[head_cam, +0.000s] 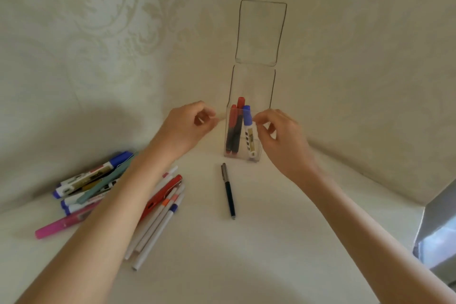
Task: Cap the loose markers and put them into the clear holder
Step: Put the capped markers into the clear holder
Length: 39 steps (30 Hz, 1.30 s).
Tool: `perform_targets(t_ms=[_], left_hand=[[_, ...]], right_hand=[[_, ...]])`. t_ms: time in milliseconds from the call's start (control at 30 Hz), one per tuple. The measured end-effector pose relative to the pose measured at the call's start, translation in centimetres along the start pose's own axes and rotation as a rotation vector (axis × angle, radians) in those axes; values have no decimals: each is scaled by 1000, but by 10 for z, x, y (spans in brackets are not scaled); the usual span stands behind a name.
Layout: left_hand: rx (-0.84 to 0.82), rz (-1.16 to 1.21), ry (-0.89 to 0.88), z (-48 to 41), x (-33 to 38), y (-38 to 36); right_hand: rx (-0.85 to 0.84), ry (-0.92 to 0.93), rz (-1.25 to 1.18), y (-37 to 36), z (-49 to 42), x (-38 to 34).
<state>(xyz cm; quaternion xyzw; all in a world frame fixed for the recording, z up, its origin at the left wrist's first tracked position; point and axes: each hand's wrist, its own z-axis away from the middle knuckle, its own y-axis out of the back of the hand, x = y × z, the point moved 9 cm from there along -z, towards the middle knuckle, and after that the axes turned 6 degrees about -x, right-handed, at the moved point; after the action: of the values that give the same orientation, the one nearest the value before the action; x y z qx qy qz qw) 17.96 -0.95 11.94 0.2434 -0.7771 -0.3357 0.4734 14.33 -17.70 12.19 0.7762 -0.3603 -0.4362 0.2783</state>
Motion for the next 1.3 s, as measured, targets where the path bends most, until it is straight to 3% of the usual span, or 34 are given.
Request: perform_targets(t_ms=[167,333,567,800,967,1300], left_hand=[[-127,-122,256,52,-64,-22],[-51,-262,425,88,-99,-6],[-110,-281,439,95,-104,-10],[-276,-223,463,97,-103,-28],[-358,-368,429,91,-98,-43],[-171,-484,333,64,-84,-62]], right_hand=[[-323,-153,26,-78,26,3],[-429,-259,102,-115,38,8],[-470,-299,108,-128,41,6],[-512,-290,127,-135,44,4],[-504,-297,129,-136,43,5],[-429,-295,109,-133,42,6]])
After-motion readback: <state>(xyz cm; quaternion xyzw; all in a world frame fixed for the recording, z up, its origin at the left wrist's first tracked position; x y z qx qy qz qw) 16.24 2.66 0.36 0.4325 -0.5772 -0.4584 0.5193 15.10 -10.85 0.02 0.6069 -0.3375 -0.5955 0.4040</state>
